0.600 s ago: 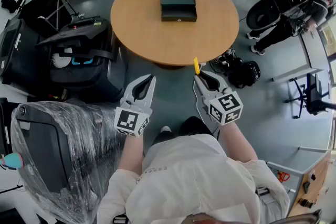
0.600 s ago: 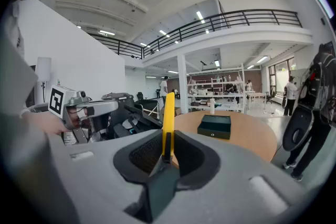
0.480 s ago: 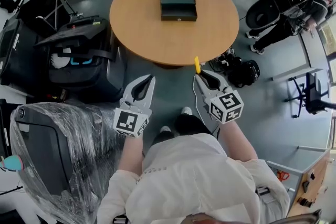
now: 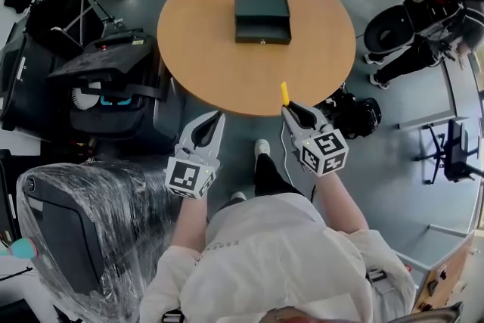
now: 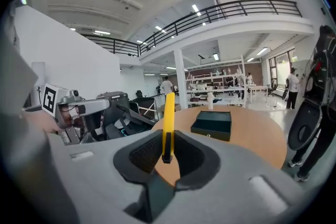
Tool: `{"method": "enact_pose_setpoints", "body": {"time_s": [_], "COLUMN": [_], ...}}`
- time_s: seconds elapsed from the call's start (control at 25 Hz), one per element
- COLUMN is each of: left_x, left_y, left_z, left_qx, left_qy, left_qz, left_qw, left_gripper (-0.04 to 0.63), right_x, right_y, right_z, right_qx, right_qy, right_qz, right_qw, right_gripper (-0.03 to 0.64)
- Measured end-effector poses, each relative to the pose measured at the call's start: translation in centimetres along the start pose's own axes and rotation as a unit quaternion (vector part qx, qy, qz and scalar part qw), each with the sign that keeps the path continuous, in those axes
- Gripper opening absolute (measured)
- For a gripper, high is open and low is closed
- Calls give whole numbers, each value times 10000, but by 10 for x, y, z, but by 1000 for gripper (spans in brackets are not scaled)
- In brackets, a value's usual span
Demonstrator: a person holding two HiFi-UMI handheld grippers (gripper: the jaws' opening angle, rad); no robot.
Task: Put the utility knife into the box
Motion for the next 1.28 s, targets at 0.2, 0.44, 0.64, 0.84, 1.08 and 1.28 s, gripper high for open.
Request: {"method": "enact_pose_setpoints", "body": {"time_s": [0.2, 0.44, 0.64, 0.84, 1.08, 1.28], "left_x": [62, 128, 159, 177, 194, 220], "left_y": [17, 44, 52, 49, 60, 57], "left_z": [-25, -40, -49, -63, -86, -117], "left_qx": [-50, -88, -84, -205, -195, -225], "left_qy": [73, 135, 301, 368, 377, 149], "left_qz": [-55, -12, -76, -238, -81, -133], "left_qw": [9999, 9999, 9995, 9988, 9991, 9995], "left_gripper": [17, 17, 18, 18, 18, 17], "right_x": [35, 63, 85, 107, 138, 178], "right_y": [31, 65, 85, 91, 93, 102], "right_z": [52, 115, 145, 158, 167, 169], "right_qx": [-42, -113, -258, -258, -143, -112], "right_qy": [97, 270, 420, 535, 587, 514], "right_qz": [5, 39, 32, -125, -369, -573], "right_qw": [9999, 9996, 9988, 9982, 9975, 9970], "right_gripper": [57, 57, 57, 57, 57, 57]}}
Point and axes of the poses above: the fingertips, and each gripper's own axes: x forward along the fingers, z to its right, y out of its top, the point moved 4 cm from there along -x, backward along the fingers, and after that the axes turned 14 degrees about -z, right-handed, at the moved point
